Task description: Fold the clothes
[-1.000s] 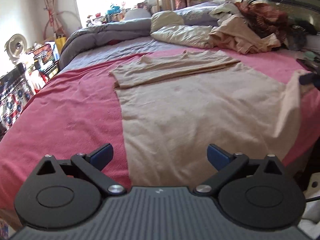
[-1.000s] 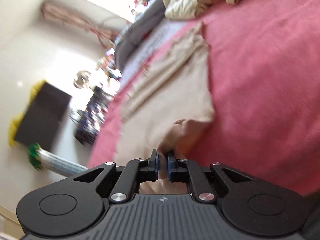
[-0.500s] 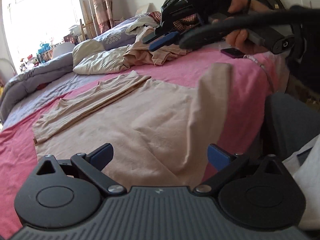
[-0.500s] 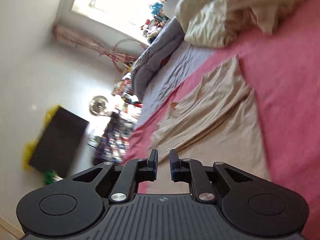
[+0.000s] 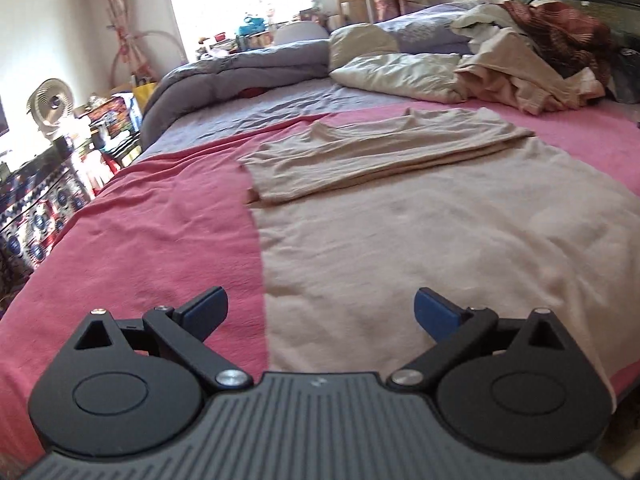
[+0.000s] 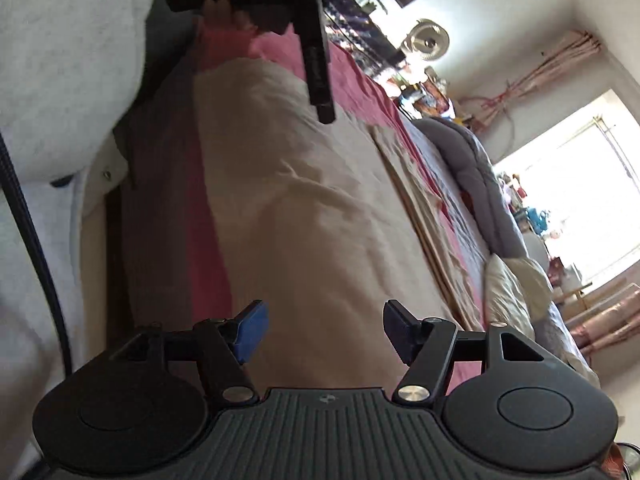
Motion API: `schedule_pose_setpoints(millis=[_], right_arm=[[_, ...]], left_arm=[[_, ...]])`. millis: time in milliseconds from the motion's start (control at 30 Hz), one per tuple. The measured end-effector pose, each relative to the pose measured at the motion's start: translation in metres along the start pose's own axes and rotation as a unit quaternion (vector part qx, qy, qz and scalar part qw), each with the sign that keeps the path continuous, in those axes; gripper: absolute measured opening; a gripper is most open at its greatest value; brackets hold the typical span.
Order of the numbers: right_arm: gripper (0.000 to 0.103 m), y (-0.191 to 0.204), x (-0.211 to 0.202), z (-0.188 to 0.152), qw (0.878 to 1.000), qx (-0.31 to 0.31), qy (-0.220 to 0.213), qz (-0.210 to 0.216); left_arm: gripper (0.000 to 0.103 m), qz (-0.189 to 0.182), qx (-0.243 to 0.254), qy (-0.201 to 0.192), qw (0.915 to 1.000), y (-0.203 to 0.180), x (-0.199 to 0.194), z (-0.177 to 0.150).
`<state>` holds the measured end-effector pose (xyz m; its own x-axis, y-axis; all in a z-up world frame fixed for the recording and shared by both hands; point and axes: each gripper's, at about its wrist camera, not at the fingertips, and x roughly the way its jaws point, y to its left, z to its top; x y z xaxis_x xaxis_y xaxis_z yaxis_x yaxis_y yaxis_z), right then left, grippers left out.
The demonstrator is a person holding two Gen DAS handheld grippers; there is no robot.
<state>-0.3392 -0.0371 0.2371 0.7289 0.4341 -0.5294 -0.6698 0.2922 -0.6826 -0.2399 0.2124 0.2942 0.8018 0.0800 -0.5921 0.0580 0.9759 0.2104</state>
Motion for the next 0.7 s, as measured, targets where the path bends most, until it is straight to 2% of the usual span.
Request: schedule_pose_setpoints(millis=[133,233,300,333,367,433,500,567,700], right_arm=[[0.078,0.021,0.025,0.018,0.997,-0.016,-0.074,0.018],[0.076,0.03,0.04,0.03,0.992,-0.046,-0.107,0.038],[0.057,0.026,0.048,0.039,0.993,-0.05,-0.093,0.043],[0.034,0.021,0.051,0.044,0.995,-0.046,-0.083,0.043],[0.025,0.014,0.053,0.048,0.996,-0.04,-0.072,0.041],[0.023,-0.003,0.053,0.056,0.996,-0.018,-0.059,0.063],[0.021,-0.018,0.049,0.065,0.996,0.008,-0.059,0.067],[0.013,-0.038,0.045,0.075,0.996,0.045,-0.063,0.05],[0.008,-0.098,0.053,0.084,0.986,0.156,-0.049,0.026]], left_arm=[[0.101,0.013,-0.022,-0.012,0.9996,0.022,-0.03,-0.01],[0.101,0.009,-0.012,-0.017,0.9997,0.029,-0.055,-0.02],[0.101,0.006,0.01,-0.021,0.9997,0.027,-0.07,-0.028],[0.101,0.002,0.024,-0.024,0.9994,0.024,-0.076,-0.032],[0.101,-0.004,0.042,-0.027,0.9987,0.019,-0.082,-0.035],[0.101,-0.019,0.083,-0.035,0.9958,0.008,-0.092,-0.041],[0.101,-0.038,0.135,-0.046,0.9891,-0.01,-0.1,-0.046],[0.101,-0.058,0.188,-0.061,0.9786,-0.029,-0.105,-0.051],[0.102,-0.095,0.264,-0.086,0.9559,-0.058,-0.109,-0.056]])
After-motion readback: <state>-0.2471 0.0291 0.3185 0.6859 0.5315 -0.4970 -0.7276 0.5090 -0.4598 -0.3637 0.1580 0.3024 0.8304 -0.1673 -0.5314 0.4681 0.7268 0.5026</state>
